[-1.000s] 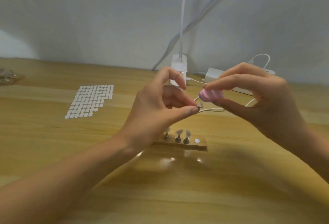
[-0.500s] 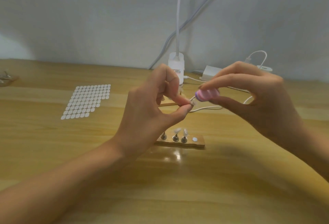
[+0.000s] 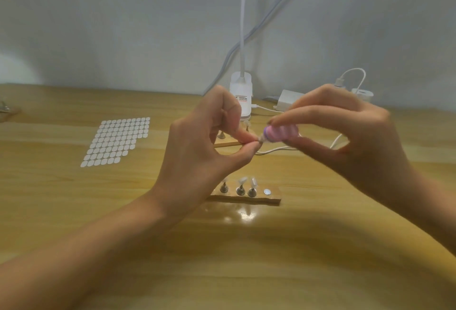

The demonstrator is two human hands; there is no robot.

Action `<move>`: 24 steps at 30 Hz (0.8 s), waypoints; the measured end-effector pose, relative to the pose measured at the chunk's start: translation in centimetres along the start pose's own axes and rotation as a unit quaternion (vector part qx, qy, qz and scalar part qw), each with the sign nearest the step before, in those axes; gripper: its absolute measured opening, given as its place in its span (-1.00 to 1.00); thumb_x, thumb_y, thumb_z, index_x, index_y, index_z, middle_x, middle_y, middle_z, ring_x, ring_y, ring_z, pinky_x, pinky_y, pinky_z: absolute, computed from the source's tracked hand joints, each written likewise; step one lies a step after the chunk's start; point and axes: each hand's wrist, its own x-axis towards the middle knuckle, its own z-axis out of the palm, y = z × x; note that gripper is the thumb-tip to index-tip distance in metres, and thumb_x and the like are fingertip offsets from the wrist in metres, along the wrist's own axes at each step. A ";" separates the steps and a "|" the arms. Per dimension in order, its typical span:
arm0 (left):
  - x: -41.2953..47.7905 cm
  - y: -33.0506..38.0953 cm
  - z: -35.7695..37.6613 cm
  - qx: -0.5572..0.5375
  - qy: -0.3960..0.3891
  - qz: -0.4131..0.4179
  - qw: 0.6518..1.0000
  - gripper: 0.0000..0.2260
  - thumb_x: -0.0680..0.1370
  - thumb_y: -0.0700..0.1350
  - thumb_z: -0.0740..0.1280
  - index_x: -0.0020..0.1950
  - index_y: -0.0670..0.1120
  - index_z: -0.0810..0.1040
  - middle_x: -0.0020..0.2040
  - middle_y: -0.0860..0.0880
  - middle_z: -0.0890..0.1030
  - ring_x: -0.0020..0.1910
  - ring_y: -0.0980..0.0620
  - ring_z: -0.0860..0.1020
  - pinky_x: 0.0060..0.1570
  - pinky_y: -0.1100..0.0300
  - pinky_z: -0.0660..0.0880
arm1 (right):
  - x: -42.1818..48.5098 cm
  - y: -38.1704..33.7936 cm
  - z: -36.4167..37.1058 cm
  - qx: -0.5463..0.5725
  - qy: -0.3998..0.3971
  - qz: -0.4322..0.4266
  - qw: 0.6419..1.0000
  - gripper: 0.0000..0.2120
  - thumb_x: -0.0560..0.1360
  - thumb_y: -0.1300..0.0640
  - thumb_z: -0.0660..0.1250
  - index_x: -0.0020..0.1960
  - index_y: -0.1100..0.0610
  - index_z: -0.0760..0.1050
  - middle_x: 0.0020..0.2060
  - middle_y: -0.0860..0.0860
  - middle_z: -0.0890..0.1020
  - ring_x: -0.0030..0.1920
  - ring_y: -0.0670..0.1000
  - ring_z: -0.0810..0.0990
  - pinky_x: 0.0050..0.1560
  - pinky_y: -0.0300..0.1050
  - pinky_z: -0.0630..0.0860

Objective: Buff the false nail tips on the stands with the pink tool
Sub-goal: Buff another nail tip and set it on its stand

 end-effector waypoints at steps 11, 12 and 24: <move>0.3 0.1 -0.3 0.065 -0.008 0.049 0.997 -0.61 0.39 -0.27 0.56 -0.06 -0.04 0.36 -0.29 0.09 0.63 -0.23 0.35 0.58 -0.16 0.56 0.35 | -0.1 -0.3 -0.2 -0.012 0.017 -0.021 1.000 -0.77 0.50 0.24 0.49 0.15 0.14 0.63 -0.07 0.10 0.62 -0.06 -0.05 0.60 0.05 -0.26 0.52; 0.3 0.1 -0.3 0.069 -0.005 0.056 0.996 -0.61 0.39 -0.26 0.56 -0.06 -0.04 0.36 -0.30 0.10 0.61 -0.24 0.36 0.57 -0.18 0.56 0.35 | -0.1 -0.6 0.1 -0.016 0.004 -0.040 0.999 -0.79 0.53 0.22 0.48 0.16 0.12 0.63 -0.06 0.10 0.62 -0.06 -0.03 0.61 0.05 -0.26 0.52; 0.2 0.1 -0.3 0.081 -0.019 0.055 0.995 -0.59 0.39 -0.26 0.57 -0.01 -0.02 0.38 -0.28 0.13 0.65 -0.21 0.35 0.58 -0.12 0.57 0.35 | -0.1 0.0 -0.3 -0.055 -0.002 -0.025 0.998 -0.78 0.52 0.25 0.47 0.16 0.12 0.65 -0.07 0.13 0.62 -0.06 -0.07 0.57 0.07 -0.28 0.50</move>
